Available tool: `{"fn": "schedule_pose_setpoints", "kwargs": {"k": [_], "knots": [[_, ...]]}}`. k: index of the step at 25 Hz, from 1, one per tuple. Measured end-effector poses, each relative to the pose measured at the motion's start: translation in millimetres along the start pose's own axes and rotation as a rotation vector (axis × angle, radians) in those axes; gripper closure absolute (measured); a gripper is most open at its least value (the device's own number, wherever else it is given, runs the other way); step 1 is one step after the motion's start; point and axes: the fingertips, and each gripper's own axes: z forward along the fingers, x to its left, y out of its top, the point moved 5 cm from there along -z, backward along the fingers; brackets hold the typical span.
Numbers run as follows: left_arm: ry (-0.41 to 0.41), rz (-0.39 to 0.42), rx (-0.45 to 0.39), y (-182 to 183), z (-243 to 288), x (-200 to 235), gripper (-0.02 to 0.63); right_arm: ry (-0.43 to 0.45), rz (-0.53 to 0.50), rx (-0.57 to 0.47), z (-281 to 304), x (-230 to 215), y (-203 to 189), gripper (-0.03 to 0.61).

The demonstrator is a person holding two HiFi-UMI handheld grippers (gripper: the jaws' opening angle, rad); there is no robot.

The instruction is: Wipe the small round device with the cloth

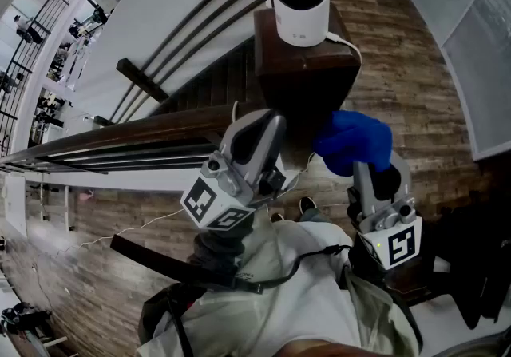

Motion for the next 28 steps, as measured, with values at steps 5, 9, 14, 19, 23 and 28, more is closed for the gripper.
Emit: {"fn": "schedule_pose_setpoints", "kwargs": {"k": [5, 9, 14, 19, 23, 28], "knots": [[0.014, -0.005, -0.002, 1, -4, 0, 0.611, 0.015, -0.005, 0.007, -1, 4, 1, 0.541], [0.030, -0.008, 0.005, -1, -11, -3, 0.611, 0.018, 0.001, 0.030, -5, 7, -1, 0.541], [0.044, -0.009, 0.006, -3, -16, -2, 0.611, -0.017, 0.045, 0.006, -5, -3, -3, 0.541], [-0.002, 0.082, 0.046, 18, -9, 12, 0.611, 0.023, -0.089, -0.002, 10, -30, 13, 0.541], [-0.004, 0.196, 0.015, 57, 8, 37, 0.611, 0.051, -0.320, -0.033, 50, -59, 44, 0.541], [-0.032, 0.196, 0.057, 63, 32, 42, 0.611, 0.049, -0.583, -0.134, 134, -79, 101, 0.541]]}}
